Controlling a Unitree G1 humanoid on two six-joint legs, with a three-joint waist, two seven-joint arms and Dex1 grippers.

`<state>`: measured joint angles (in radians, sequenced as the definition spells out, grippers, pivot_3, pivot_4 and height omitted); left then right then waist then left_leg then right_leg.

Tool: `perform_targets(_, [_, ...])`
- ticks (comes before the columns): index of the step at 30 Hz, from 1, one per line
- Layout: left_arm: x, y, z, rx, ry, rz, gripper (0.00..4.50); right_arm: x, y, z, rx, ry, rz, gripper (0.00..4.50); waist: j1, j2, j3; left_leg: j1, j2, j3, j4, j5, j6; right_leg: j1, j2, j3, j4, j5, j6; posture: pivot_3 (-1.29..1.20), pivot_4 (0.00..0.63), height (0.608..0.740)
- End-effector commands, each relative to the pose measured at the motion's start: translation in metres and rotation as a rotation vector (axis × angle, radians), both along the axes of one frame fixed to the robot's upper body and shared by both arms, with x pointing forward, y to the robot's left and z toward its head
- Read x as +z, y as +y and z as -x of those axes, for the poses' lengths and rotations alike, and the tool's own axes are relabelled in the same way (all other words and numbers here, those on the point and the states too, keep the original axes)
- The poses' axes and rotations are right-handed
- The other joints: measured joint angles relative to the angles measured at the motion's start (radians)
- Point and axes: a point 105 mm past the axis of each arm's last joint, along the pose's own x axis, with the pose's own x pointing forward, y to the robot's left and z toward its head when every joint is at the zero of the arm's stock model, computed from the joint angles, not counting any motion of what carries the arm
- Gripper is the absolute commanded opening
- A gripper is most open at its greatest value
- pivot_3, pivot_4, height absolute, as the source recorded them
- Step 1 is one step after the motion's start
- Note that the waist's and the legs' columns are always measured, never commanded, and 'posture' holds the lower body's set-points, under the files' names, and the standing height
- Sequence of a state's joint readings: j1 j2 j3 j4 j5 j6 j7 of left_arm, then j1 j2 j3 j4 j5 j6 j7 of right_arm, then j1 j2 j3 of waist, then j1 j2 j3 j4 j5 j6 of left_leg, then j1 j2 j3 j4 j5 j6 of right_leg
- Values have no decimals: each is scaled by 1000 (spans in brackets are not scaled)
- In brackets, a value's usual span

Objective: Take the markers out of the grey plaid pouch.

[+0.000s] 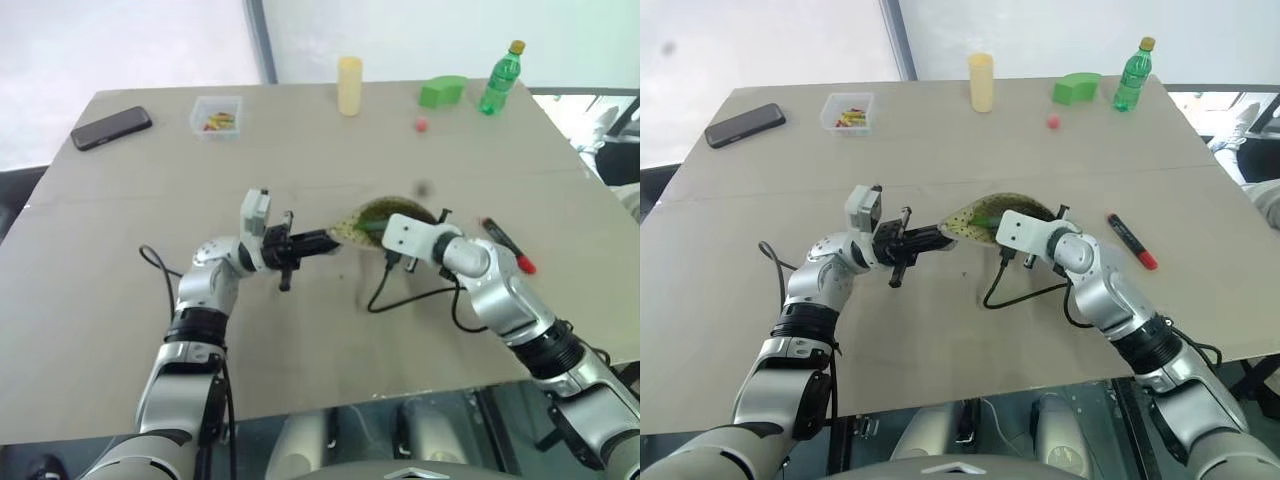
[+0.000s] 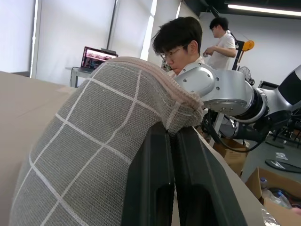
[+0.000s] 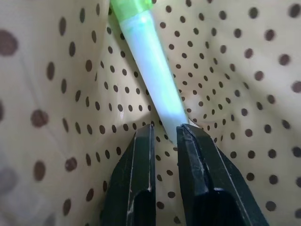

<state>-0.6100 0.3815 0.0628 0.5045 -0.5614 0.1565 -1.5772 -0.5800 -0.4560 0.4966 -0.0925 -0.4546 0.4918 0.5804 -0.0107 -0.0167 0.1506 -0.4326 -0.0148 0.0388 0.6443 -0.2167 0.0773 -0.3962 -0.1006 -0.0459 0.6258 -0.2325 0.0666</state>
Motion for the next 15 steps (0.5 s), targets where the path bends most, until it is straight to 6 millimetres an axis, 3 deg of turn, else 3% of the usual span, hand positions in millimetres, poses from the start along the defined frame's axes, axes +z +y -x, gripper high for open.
perform_targets(1, [10, 3, 1, -9, -49, 28, 0, 7, 2, -8, 4, -90, 35, 805, -1, 0, 0, 0, 0, 0, 0, 0, 0, 0, 0, 0, 0, 0, 0, 0, 150, 736])
perform_targets(5, [7, 6, 1, -3, -43, 23, 0, 13, 8, -8, 26, -131, 27, 805, -2, 0, 0, 0, 0, 0, 2, 0, 0, 0, 1, 0, 1, 0, 0, 0, 150, 736])
perform_targets(6, [6, 7, 0, 1, -41, 21, 0, 15, 8, -7, 28, -127, 17, 1206, -1, 0, 0, 0, 1, 0, 2, 0, 0, 0, 2, 0, 1, 0, 0, 0, 150, 736])
perform_targets(8, [5, 9, -1, 7, -39, 18, 0, 15, 7, -4, 34, -115, 18, 1529, -2, 0, 0, 1, 1, 0, 3, 0, 0, 0, 2, 0, 1, 0, 0, 0, 150, 736])
perform_targets(12, [1, 11, -1, 9, -32, -3, 0, 21, 6, 1, 38, -102, 8, 3258, -1, 0, 0, 0, 1, -1, 4, 0, 0, 0, 2, 0, 2, 0, 0, 0, 150, 736])
perform_targets(15, [-4, 12, -1, 9, -32, -31, 0, 27, 12, 8, 54, -34, -50, 3258, -1, 0, 0, 0, 1, -1, 4, 0, 0, 0, 2, 0, 2, 0, 0, 0, 150, 736])
